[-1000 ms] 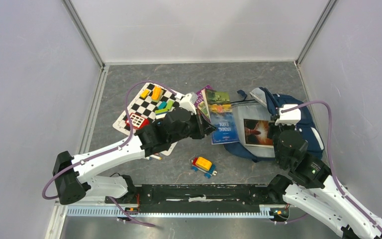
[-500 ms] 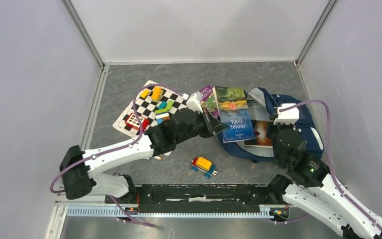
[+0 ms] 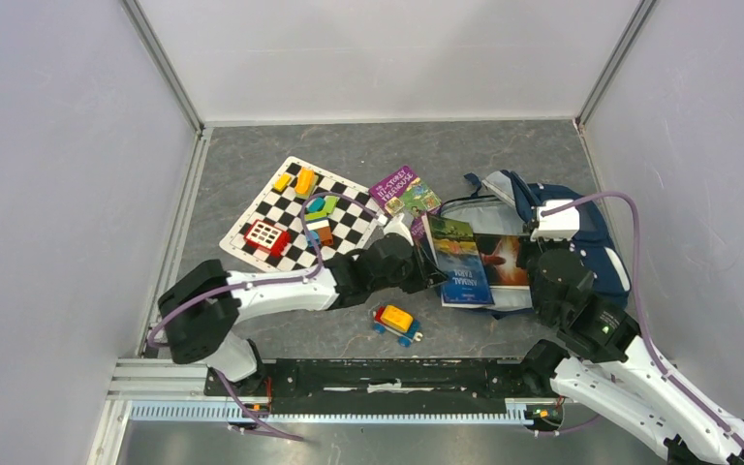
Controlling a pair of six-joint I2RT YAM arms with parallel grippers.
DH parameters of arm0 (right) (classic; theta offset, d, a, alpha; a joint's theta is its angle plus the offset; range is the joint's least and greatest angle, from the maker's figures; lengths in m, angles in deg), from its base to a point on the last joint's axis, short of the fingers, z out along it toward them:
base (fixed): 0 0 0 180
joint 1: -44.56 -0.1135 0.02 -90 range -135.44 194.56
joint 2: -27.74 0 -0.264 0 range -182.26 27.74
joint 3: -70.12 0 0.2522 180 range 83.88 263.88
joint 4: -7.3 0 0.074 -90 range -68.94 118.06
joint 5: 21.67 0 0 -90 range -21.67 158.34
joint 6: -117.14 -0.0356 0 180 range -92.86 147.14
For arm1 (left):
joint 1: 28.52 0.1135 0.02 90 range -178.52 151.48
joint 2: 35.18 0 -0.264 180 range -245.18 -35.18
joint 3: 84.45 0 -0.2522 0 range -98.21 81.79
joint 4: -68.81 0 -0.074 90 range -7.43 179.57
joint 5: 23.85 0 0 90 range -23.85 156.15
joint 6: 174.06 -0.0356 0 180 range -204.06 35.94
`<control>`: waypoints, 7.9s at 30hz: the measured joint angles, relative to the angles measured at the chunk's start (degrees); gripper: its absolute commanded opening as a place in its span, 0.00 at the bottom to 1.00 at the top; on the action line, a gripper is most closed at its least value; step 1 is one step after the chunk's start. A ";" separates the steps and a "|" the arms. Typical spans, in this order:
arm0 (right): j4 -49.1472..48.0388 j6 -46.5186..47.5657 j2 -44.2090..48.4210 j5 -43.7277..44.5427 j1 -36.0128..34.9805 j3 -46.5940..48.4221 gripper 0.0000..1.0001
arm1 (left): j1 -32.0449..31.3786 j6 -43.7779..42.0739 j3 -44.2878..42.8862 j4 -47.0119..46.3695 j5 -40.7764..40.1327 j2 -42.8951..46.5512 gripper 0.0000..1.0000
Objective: Pack the student bag
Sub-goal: Place the book in the student bag, then pick up the book from the center of the board, then place the book in the student bag.
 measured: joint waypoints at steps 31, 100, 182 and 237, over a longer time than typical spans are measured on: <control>-0.09 -0.02 -0.68 -0.74 0.00 0.00 0.00 | -3.69 -7.65 -31.30 -2.82 0.85 -34.93 0.67; -4.57 3.58 -42.51 -33.90 9.66 19.45 0.98 | 30.01 -21.94 -19.80 14.25 -0.04 -19.61 1.00; -45.42 -30.08 -36.39 -86.64 23.85 6.36 0.00 | 27.47 -24.35 -0.85 12.61 11.69 29.77 1.00; 15.93 -0.42 -40.06 -27.12 2.71 1.46 0.02 | 27.32 -12.68 13.33 38.29 9.16 49.62 0.02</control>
